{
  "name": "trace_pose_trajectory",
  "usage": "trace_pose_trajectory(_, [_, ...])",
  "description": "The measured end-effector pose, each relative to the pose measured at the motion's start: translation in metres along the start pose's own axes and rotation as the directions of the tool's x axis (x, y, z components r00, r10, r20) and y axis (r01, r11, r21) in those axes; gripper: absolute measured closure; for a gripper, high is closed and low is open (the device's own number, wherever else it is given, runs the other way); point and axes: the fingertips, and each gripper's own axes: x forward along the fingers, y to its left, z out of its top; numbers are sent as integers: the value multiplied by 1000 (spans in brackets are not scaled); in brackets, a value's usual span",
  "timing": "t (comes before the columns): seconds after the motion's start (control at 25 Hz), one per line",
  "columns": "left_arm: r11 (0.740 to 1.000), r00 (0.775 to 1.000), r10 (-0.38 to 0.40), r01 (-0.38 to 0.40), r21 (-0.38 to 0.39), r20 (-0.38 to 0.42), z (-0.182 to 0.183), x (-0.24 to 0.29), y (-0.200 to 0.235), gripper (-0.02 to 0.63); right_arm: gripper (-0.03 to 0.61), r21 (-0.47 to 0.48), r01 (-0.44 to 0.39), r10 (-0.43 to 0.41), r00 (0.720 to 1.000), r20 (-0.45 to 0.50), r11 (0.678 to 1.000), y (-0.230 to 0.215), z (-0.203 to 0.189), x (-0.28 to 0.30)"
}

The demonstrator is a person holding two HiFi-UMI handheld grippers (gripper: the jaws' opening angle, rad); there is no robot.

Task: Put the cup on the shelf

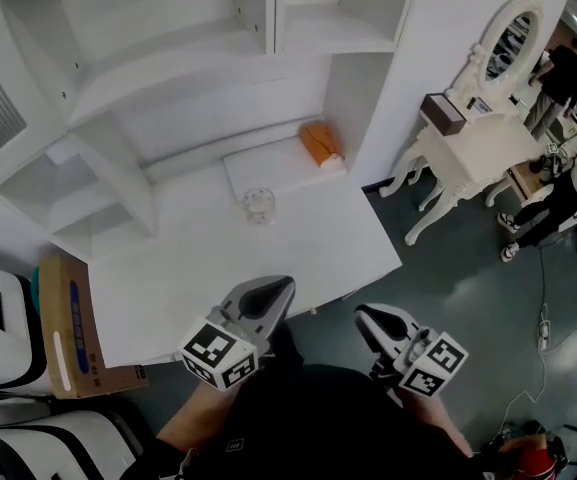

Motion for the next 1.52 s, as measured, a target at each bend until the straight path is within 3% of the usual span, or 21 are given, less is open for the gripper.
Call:
trace_pose_trajectory(0.32, [993,991,122,-121,-16,52,21,23,75,601,561,28,-112,114,987,-111,993,-47,26,102])
trace_pose_trajectory(0.48, [988,988,155,-155,5,24,25,28,100,601,561,33,-173,176,976,-126,984,-53,35,144])
trace_pose_trajectory(0.8, [964,964,265,-265,-25,-12,18,36,123,601,561,118,-325,343,914,-217,938,-63,21,190])
trace_pose_trajectory(0.96, [928,930,368,-367,-58,10,21,45,130,601,561,128,-426,444,864,-236,896,-78,28,200])
trace_pose_trajectory(1.28, [819,820,571,-565,-96,41,26,78,150,601,561,170,-553,577,760,-299,816,-141,31,209])
trace_pose_trajectory(1.4, [794,793,608,-604,-75,43,21,88,154,601,561,196,-572,603,725,-332,796,-161,24,208])
trace_pose_trajectory(1.52, [783,783,621,-619,-59,42,13,94,159,601,561,221,-580,618,697,-365,784,-170,17,207])
